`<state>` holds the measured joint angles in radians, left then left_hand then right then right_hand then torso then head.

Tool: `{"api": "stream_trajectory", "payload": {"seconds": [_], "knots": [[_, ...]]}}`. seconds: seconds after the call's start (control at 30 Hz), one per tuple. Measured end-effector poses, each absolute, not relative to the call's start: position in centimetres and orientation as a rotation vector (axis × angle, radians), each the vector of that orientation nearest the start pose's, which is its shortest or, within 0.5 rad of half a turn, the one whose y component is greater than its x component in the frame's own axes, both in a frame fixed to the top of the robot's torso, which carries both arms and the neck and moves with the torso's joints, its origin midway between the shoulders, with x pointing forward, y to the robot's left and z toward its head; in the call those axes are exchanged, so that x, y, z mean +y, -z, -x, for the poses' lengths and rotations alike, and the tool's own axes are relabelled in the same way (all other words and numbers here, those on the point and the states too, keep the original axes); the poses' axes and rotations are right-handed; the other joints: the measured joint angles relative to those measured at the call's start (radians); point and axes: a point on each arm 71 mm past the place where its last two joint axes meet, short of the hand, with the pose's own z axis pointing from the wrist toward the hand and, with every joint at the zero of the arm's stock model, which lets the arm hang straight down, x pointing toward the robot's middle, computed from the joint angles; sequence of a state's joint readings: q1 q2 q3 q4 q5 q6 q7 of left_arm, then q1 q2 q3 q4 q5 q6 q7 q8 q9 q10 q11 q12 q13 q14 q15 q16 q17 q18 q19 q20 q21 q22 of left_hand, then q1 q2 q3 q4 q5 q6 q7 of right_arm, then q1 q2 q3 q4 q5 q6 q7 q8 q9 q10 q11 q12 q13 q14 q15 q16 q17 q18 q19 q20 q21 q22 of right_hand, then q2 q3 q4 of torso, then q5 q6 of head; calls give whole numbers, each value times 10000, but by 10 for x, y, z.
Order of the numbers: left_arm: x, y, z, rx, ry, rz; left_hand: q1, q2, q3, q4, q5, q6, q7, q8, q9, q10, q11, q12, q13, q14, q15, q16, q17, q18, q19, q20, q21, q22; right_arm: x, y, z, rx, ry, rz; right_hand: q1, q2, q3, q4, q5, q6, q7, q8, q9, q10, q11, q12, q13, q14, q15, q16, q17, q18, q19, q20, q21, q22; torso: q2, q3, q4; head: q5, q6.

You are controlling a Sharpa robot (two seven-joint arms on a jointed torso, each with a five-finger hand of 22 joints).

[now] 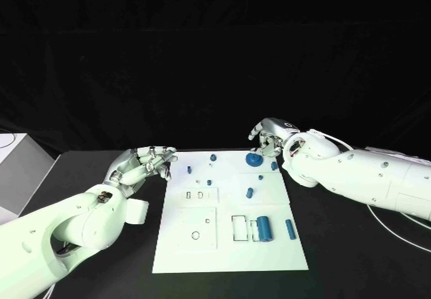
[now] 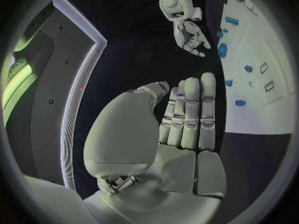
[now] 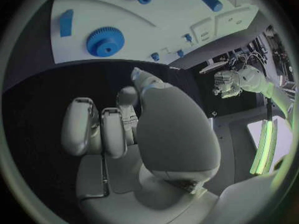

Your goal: Assemble the parts on the task board

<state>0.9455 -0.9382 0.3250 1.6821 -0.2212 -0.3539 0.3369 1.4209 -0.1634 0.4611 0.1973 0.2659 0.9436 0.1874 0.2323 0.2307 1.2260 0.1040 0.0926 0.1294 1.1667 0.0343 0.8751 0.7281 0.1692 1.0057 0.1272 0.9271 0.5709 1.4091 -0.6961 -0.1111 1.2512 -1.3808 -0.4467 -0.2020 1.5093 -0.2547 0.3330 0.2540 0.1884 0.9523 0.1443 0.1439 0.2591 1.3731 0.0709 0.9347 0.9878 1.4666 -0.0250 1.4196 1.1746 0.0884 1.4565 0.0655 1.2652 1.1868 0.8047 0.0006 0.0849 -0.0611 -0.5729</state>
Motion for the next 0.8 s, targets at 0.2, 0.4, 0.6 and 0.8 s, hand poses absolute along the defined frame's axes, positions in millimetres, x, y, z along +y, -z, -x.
{"api": "stream_trajectory", "payload": {"seconds": [0.2, 0.4, 0.6, 0.8], "knots": [[222, 148, -465, 12969, 16003, 10273, 0, 0, 0, 0, 0, 0, 0, 0, -1, 1, 0, 0, 10, 0, 0, 0, 0, 0, -36, 36, 46, 24, -234, 112, -571, 15315, -4073, -418, -466, 52, -297, 44, 423, -63, 28, 267, 188, 933, -74, 5896, 3191, -1, 73, 1128, 1330, -427, 108, 190, 1570, 1207, -10, 24, -35, -66, -5], [220, 150, -466, 13019, 16041, 10303, 0, 0, 0, 0, 0, 0, 0, 0, -2, -36, 35, 0, 10, 0, 0, 35, -1, 1, -36, 36, 45, 23, -238, 115, -578, 15768, -3748, -534, -539, 46, -796, 179, 422, -199, 156, 300, 311, 912, 21, 6342, 3203, -19, 197, 1432, 1340, -590, 95, 282, 2258, 1213, 4, -2, -17, -162, -30], [220, 151, -466, 13053, 16031, 10324, 0, 0, 0, 0, 0, 0, 0, 0, -2, -36, 35, 0, 9, 0, 0, 35, -1, 1, -36, 36, 45, 22, -231, 120, -582, 16073, -3565, -547, -579, 86, -1003, 246, 422, -326, 216, 300, 324, 928, 37, 6342, 3203, 15, 231, 1470, 1340, -590, 94, 298, 2338, 1213, 15, -20, 12, -231, -93], [220, 151, -466, 13080, 16052, 10301, 0, 0, 0, 0, 0, 0, 0, 0, 6, -36, 34, 0, 8, 0, 0, 35, -2, 1, -36, 36, 45, 22, -229, 129, -585, 16304, -3335, -599, -579, 86, -1096, 294, 422, -402, 221, 299, 335, 947, 55, 6342, 3202, -20, 267, 1470, 1339, -590, 96, 353, 2378, 1212, 50, -27, 47, -289, -147]]}}
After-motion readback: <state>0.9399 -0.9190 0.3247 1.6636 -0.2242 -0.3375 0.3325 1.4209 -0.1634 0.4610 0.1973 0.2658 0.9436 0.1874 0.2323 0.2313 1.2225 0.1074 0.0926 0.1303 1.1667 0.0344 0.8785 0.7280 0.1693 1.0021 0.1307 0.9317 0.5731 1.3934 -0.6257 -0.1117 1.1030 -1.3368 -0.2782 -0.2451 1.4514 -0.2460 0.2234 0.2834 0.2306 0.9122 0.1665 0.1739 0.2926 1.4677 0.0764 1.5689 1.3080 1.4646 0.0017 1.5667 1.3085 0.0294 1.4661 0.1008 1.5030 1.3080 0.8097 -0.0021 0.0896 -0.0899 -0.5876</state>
